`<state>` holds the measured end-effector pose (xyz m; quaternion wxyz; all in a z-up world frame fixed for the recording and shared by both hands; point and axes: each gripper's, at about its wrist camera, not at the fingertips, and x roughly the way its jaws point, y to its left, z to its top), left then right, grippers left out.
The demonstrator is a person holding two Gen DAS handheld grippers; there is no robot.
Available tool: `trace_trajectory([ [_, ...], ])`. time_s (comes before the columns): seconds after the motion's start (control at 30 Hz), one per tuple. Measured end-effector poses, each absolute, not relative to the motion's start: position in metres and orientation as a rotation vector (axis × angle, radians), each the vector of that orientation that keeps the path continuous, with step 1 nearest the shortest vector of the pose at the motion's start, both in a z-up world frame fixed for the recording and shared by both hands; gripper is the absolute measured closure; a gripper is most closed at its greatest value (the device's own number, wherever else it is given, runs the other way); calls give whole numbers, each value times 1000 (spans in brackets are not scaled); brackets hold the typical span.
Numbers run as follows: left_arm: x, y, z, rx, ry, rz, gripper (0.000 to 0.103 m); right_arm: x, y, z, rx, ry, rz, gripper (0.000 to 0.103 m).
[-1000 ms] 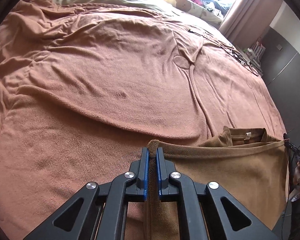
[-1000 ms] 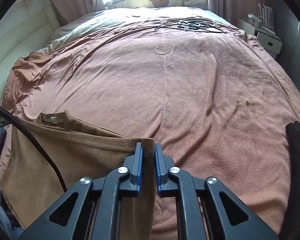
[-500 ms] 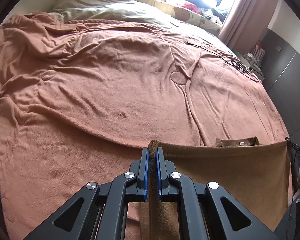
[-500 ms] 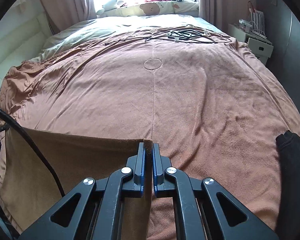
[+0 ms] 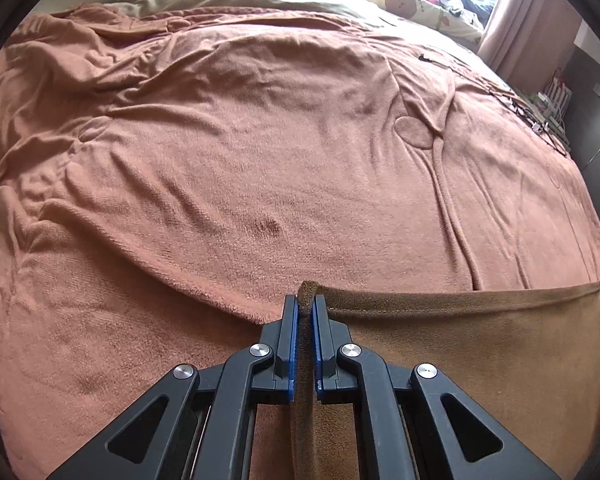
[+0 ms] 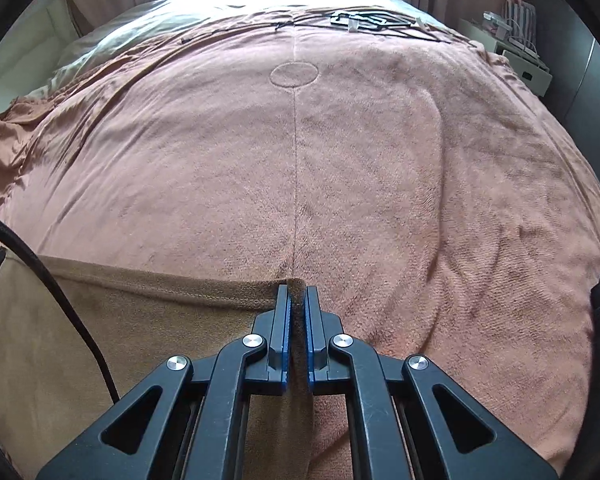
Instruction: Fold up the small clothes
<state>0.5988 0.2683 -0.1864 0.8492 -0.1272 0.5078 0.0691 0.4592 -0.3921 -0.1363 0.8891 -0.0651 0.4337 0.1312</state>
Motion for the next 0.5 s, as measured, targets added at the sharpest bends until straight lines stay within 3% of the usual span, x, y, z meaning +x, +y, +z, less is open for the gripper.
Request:
trace_trajectory([
  [0.07,603,266,-196,-253,1104,147,95,459,-391,-136,-122,910,268,97],
  [0.13,603,264,-194,-240,1098,152,95,455,-392,-132,-121,903,262,83],
  [0.2,600,264,-190,-251,1109,154,79,449,-397,-124,-118,878,255,39],
  [0.3,589,264,-178,-264,1086,152,62,432,-402,-110,-103,847,281,36],
  [0.5,559,251,-151,-263,1033,116,62,391,-404,-98,-160,813,343,36],
])
